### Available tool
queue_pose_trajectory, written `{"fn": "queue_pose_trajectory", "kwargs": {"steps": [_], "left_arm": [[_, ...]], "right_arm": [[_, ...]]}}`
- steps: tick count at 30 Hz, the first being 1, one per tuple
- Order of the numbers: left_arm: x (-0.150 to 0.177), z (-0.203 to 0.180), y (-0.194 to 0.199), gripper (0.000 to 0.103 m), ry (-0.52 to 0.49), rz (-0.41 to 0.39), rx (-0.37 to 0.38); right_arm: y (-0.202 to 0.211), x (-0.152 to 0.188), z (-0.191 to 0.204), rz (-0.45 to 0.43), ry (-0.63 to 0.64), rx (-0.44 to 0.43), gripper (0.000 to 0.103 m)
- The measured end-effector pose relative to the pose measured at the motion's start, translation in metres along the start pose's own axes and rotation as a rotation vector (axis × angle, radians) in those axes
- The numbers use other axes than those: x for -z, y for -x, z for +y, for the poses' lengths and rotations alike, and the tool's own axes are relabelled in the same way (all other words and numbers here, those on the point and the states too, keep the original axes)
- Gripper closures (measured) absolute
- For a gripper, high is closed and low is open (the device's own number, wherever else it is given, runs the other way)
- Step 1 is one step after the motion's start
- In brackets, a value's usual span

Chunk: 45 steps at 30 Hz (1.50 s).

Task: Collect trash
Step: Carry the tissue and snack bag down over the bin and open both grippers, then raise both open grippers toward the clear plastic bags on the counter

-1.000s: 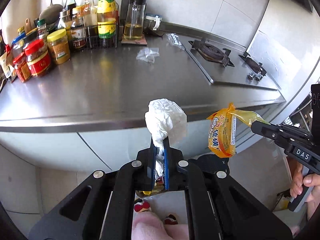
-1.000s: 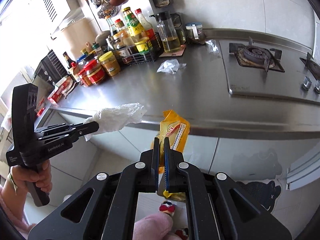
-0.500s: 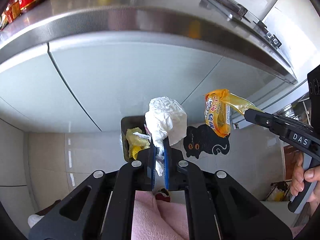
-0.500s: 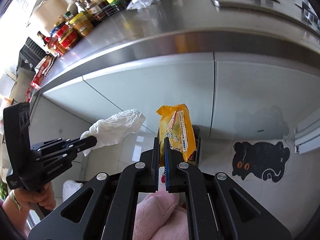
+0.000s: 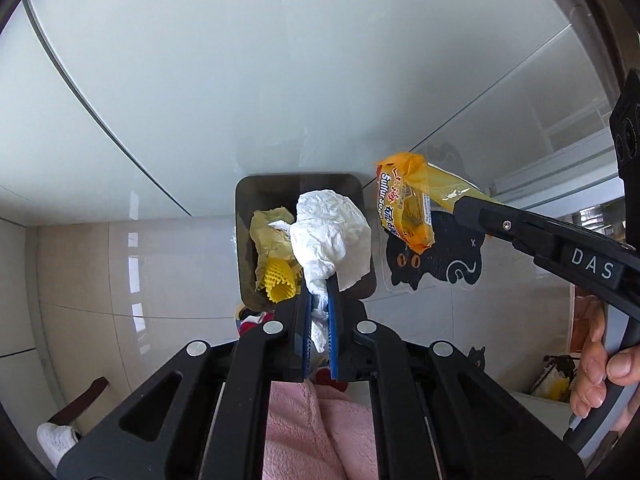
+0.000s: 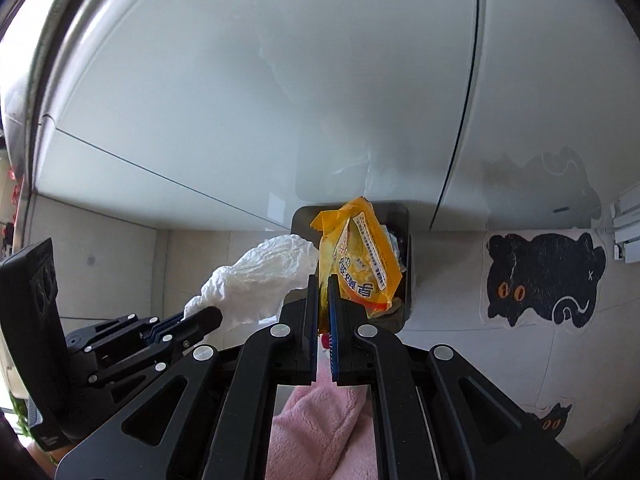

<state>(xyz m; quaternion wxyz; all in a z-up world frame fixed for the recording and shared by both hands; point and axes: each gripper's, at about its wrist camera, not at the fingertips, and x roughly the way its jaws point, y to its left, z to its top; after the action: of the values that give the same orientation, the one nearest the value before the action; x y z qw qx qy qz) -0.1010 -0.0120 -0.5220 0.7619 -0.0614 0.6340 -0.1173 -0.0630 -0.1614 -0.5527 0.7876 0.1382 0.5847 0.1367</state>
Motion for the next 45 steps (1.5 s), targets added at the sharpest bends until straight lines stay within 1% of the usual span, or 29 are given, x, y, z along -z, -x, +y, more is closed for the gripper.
{"fn": "queue_pose_trajectory", "kwargs": {"steps": [7, 11, 13, 15, 16, 17, 18, 19, 20, 22, 24, 25, 27, 28, 29, 30, 31, 32, 33, 35, 38, 39, 41, 45], "left_arm": [[-0.005, 0.014, -0.043, 0.098, 0.025, 0.041, -0.005], [-0.008, 0.018, -0.055, 0.098, 0.035, 0.051, 0.001], [-0.01, 0.02, -0.059, 0.097, 0.044, 0.061, 0.019], [-0.013, 0.022, -0.06, 0.091, 0.053, 0.063, 0.029], [-0.012, 0.024, -0.058, 0.084, 0.059, 0.064, 0.033], [-0.012, 0.025, -0.054, 0.069, 0.065, 0.062, 0.041], [-0.012, 0.026, -0.051, 0.061, 0.068, 0.055, 0.043], [-0.012, 0.026, -0.049, 0.057, 0.068, 0.05, 0.04], [-0.012, 0.026, -0.047, 0.053, 0.069, 0.047, 0.043], [-0.012, 0.027, -0.044, 0.051, 0.072, 0.046, 0.044], [-0.012, 0.027, -0.04, 0.045, 0.074, 0.046, 0.041], [-0.013, 0.026, -0.038, 0.043, 0.074, 0.043, 0.038], [-0.012, 0.025, -0.028, 0.034, 0.07, 0.03, 0.036], [-0.012, 0.023, -0.022, 0.033, 0.068, 0.02, 0.032], [-0.012, 0.021, -0.014, 0.028, 0.065, 0.009, 0.026], [-0.012, 0.018, -0.005, 0.024, 0.063, -0.002, 0.023], [-0.013, 0.015, 0.003, 0.023, 0.059, -0.012, 0.022], [-0.013, 0.012, 0.013, 0.02, 0.055, -0.023, 0.021], [-0.014, 0.01, 0.022, 0.016, 0.049, -0.035, 0.019], [-0.015, 0.001, 0.045, 0.013, 0.038, -0.062, 0.018], [-0.016, -0.009, 0.082, 0.009, 0.022, -0.104, -0.004], [-0.017, -0.013, 0.095, 0.008, 0.015, -0.119, -0.011], [-0.019, -0.022, 0.122, 0.008, -0.003, -0.156, -0.022], [-0.023, -0.037, 0.174, 0.008, -0.02, -0.227, -0.018]], "right_arm": [[-0.048, -0.009, -0.008, 0.065, -0.075, -0.004, 0.097], [-0.063, -0.017, -0.011, 0.073, -0.11, -0.017, 0.095], [-0.068, -0.02, -0.013, 0.083, -0.121, -0.031, 0.094], [-0.071, -0.024, -0.013, 0.09, -0.131, -0.03, 0.093], [-0.072, -0.026, -0.013, 0.093, -0.134, -0.026, 0.092], [-0.073, -0.028, -0.013, 0.099, -0.144, -0.029, 0.09], [-0.074, -0.029, -0.016, 0.097, -0.157, -0.039, 0.072], [-0.072, -0.03, -0.016, 0.088, -0.167, -0.041, 0.045], [-0.069, -0.031, -0.016, 0.074, -0.175, -0.034, 0.04], [-0.066, -0.033, -0.015, 0.066, -0.179, -0.033, 0.04], [-0.062, -0.035, -0.014, 0.059, -0.182, -0.028, 0.04], [-0.059, -0.036, -0.014, 0.056, -0.18, -0.029, 0.038], [-0.05, -0.036, -0.01, 0.048, -0.169, -0.025, 0.03], [-0.046, -0.036, -0.008, 0.044, -0.161, -0.022, 0.03], [-0.041, -0.036, -0.006, 0.041, -0.153, -0.018, 0.029], [-0.033, -0.036, -0.003, 0.033, -0.145, -0.011, 0.02], [-0.023, -0.036, 0.0, 0.021, -0.137, -0.004, 0.016], [-0.013, -0.036, 0.003, 0.012, -0.125, -0.004, 0.015], [-0.001, -0.036, 0.006, -0.001, -0.115, -0.004, 0.01], [0.026, -0.035, 0.013, -0.03, -0.094, 0.001, 0.009], [0.069, -0.035, 0.021, -0.071, -0.073, -0.001, 0.006], [0.083, -0.034, 0.023, -0.088, -0.07, -0.002, 0.003], [0.111, -0.034, 0.025, -0.116, -0.063, -0.002, 0.003], [0.162, -0.035, 0.026, -0.16, -0.051, 0.0, 0.003]]}}
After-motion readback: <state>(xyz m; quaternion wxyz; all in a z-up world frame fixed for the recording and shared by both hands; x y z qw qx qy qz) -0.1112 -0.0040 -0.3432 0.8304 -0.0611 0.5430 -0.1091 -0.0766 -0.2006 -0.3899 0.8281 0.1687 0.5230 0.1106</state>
